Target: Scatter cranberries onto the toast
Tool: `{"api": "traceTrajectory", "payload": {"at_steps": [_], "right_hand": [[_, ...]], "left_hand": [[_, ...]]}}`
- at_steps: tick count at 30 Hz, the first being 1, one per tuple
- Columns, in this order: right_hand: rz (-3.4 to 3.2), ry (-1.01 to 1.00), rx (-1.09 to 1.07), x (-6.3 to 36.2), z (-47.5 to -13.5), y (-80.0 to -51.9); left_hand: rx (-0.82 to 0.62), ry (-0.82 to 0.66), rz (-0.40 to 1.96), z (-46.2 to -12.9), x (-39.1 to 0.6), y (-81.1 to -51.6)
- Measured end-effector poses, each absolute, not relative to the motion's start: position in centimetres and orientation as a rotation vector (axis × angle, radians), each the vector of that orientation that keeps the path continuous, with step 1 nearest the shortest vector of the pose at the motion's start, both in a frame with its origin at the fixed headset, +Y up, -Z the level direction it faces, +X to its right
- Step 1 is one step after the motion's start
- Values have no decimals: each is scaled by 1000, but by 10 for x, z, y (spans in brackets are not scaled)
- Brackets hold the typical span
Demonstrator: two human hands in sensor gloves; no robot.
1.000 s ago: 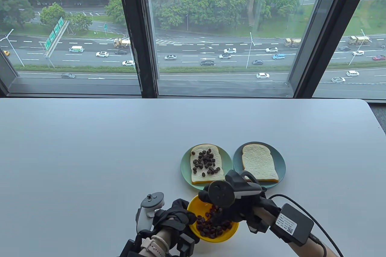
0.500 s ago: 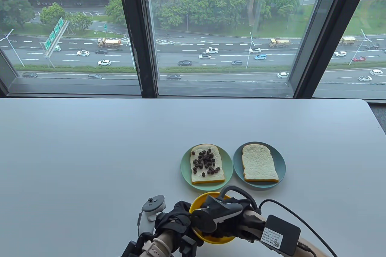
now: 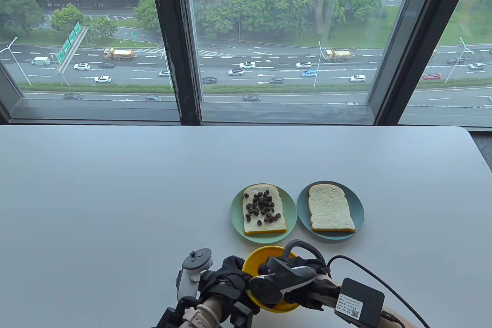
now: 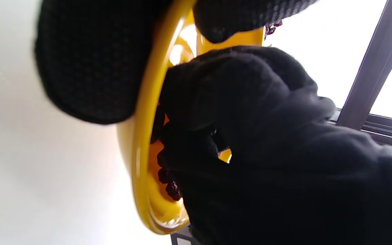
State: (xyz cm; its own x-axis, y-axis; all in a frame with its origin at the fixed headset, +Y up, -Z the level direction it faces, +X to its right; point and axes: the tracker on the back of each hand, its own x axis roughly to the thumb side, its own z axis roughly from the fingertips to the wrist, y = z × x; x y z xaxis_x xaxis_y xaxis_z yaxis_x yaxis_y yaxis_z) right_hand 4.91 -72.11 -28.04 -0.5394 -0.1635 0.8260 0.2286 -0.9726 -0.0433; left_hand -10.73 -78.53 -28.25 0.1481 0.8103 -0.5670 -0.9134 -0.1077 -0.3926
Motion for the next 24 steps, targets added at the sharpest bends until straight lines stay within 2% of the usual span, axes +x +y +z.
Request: {"api": "traceTrajectory", "payload": {"at_steps": [4, 16, 20, 24], "right_hand": [[-2649, -8, -1397, 58, -279, -714], [-2946, -27, -1345, 91, -318, -677], [-3065, 39, -1118, 118, -355, -666], [-3170, 21, -726, 158, -408, -677]], "left_hand": [[-839, 168, 1484, -282, -107, -787], [-904, 151, 1490, -282, -103, -792], [-908, 146, 1492, -281, -103, -793], [-919, 143, 1500, -280, -101, -792]]}}
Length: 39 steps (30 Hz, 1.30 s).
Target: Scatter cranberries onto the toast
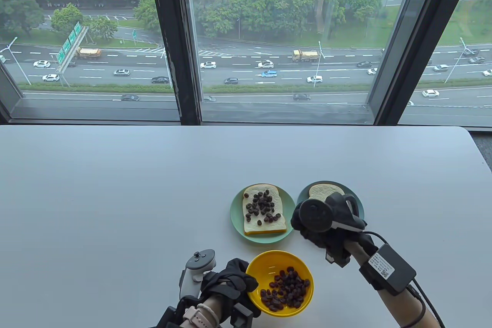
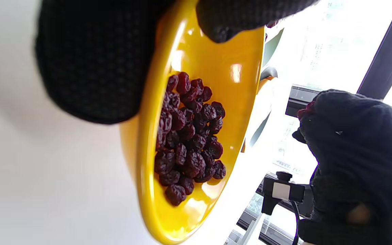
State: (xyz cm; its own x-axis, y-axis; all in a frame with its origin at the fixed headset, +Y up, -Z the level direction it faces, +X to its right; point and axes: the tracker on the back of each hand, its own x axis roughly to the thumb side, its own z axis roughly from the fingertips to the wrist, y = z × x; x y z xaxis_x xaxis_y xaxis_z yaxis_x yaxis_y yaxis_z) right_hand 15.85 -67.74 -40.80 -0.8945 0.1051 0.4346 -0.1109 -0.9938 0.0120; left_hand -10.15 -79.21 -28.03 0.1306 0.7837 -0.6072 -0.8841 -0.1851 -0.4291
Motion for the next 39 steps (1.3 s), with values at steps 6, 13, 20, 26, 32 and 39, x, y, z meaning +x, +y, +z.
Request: {"api": "traceTrajectory", "payload": {"at_steps": [6, 13, 20, 26, 32, 39], "right_hand": [[3028, 102, 342, 199, -458, -722], [3038, 181, 271, 207, -467, -742], [3062, 287, 295, 208, -463, -745], [3096, 327, 315, 213, -459, -744], [3070, 332, 317, 220, -449, -734], [2898, 269, 610, 199, -403, -697]], "left_hand": [[-940, 143, 1504, -278, -100, -793], [-949, 154, 1504, -277, -99, -793], [-954, 154, 1496, -276, -99, -794], [-953, 152, 1495, -277, -99, -795], [-952, 153, 1491, -277, -98, -795], [-926, 158, 1496, -278, -99, -795]]}}
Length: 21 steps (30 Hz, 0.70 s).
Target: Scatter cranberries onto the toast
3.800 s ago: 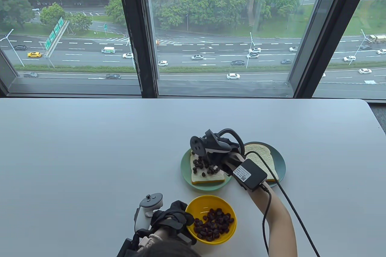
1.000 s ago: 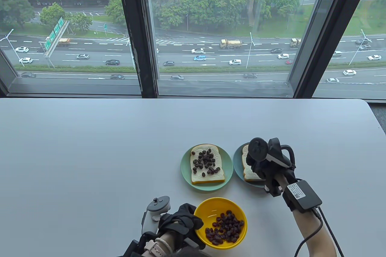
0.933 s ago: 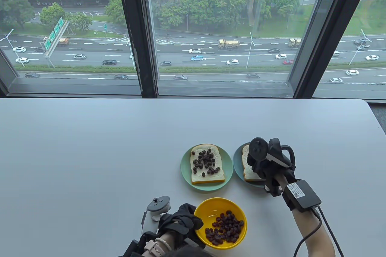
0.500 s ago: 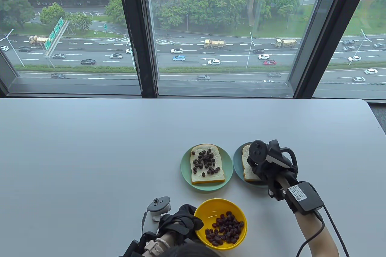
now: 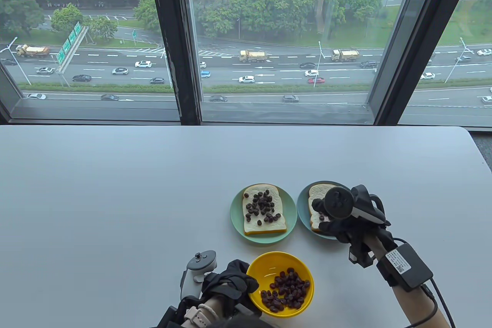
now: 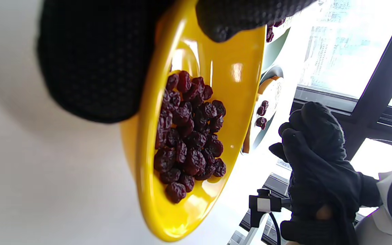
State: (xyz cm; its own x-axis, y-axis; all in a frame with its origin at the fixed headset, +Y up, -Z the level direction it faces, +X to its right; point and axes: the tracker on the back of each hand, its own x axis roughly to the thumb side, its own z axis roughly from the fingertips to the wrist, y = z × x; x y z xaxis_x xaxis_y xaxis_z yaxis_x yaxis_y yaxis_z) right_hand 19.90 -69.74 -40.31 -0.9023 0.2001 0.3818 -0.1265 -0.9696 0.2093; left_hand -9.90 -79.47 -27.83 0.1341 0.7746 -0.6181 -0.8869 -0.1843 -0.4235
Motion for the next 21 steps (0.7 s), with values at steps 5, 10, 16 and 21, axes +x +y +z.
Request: {"api": "traceTrajectory", "payload": {"at_steps": [5, 10, 16, 21], "right_hand": [[2643, 377, 964, 152, -344, -676], [2737, 564, 1222, 112, -305, -681], [2846, 715, 1350, 92, -285, -699], [2890, 729, 1496, 78, -277, -709]], "left_hand": [[-908, 151, 1503, -278, -98, -792], [-888, 133, 1523, -276, -96, -787], [-865, 125, 1532, -274, -96, -784], [-877, 105, 1530, -268, -92, -783]]}}
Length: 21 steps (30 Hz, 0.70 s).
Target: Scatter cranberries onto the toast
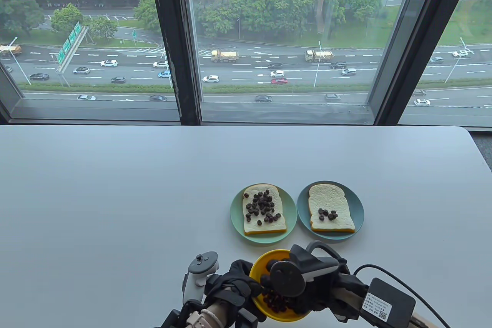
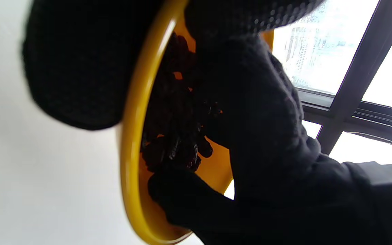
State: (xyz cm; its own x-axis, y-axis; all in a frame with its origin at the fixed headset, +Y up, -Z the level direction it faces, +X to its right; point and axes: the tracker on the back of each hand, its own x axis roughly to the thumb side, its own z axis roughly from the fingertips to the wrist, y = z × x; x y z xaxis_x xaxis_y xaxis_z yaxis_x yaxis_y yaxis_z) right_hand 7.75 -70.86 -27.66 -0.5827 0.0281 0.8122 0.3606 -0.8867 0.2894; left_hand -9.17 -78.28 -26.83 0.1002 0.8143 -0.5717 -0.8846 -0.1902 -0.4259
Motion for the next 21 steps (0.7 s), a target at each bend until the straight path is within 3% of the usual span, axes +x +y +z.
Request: {"api": "traceTrajectory", "payload": {"at_steps": [6, 21], "right_hand": [[-2489, -89, -1257, 60, -265, -708], [-2672, -26, -1331, 71, -270, -706]], "left_hand": [[-858, 104, 1573, -269, -92, -782], [-893, 150, 1473, -272, -94, -791]]}}
